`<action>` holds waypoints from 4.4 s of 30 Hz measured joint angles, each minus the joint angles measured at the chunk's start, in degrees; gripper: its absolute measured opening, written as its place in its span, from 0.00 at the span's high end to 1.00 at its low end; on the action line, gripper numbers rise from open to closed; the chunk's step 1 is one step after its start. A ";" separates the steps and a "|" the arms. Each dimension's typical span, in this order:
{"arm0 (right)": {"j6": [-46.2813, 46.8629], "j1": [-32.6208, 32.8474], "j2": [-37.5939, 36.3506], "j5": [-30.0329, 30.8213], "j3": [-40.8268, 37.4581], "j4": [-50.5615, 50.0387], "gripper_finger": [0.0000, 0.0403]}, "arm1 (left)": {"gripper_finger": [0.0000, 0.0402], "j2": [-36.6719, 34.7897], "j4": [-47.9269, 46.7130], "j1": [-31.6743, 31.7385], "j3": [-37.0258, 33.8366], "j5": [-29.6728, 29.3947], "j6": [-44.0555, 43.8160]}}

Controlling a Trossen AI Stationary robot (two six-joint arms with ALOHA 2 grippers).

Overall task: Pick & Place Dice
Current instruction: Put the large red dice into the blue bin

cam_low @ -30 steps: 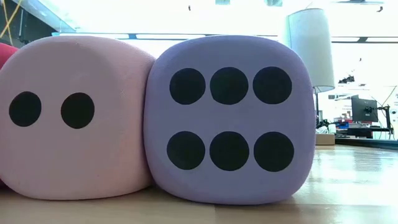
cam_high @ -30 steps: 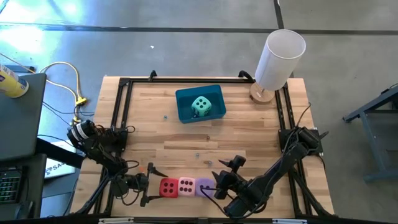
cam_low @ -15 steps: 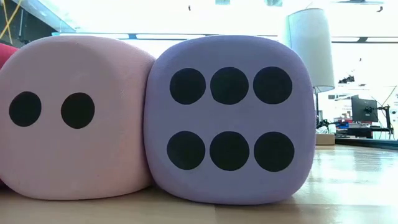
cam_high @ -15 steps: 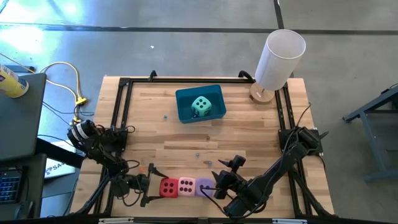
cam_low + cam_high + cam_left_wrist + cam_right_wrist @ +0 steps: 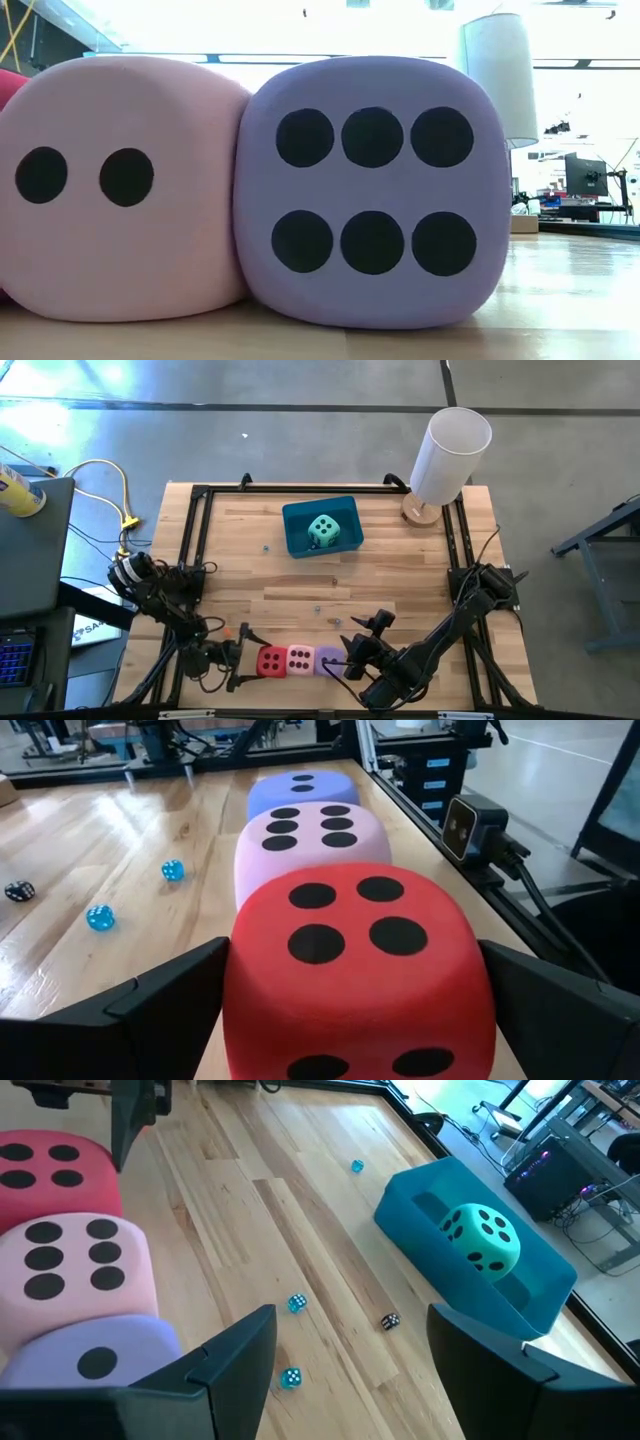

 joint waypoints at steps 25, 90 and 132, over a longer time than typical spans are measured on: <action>0.01 0.00 0.00 0.00 0.00 0.00 0.38 | 0.07 -4.57 -1.73 5.32 -0.25 14.55 16.17; 4.85 1.88 0.39 -2.91 0.02 15.37 0.38 | 0.06 -21.02 -9.21 99.07 -0.06 71.35 24.23; -7.51 -6.02 0.39 -0.09 0.02 15.19 0.38 | 0.00 -16.57 -8.15 91.57 -0.08 61.26 28.19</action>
